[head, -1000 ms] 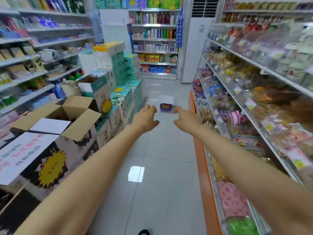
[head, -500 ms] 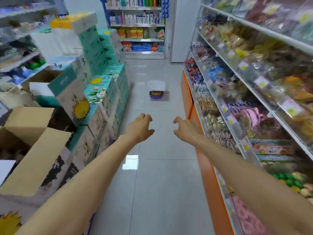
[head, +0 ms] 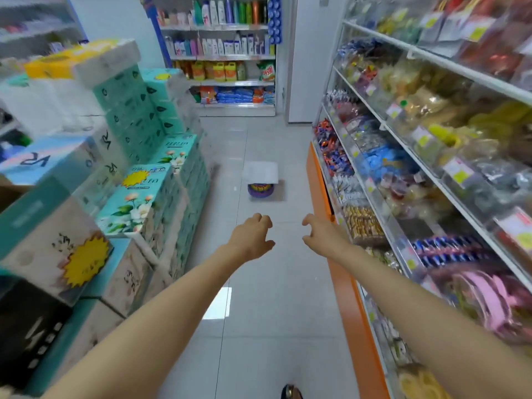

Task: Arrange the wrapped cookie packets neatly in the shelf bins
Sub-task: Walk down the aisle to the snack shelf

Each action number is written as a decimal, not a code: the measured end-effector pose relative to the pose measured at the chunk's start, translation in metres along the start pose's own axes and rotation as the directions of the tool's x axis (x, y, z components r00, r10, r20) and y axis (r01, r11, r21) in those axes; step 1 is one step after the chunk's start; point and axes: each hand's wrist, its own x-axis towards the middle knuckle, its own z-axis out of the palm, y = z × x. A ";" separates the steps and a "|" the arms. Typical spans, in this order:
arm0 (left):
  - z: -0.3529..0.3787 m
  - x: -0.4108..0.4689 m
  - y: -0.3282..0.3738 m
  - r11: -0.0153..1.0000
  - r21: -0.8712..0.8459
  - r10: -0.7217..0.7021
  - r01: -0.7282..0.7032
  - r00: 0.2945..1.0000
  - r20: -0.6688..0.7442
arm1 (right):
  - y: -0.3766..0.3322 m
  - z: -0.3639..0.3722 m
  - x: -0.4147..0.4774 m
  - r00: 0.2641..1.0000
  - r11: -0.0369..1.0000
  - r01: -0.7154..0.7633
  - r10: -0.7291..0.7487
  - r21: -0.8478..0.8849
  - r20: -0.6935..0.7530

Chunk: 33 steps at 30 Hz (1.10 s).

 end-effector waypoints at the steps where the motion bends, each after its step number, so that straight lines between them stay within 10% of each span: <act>1: -0.007 0.023 -0.003 1.000 0.008 -0.002 0.001 1.000 0.006 | 0.004 -0.006 0.024 1.000 1.000 0.005 -0.005 -0.005 0.005; 33: -0.089 0.694 -0.183 0.995 -0.087 0.075 -0.058 0.974 0.215 | 0.103 -0.066 0.683 0.965 0.970 -0.224 0.208 0.090 0.157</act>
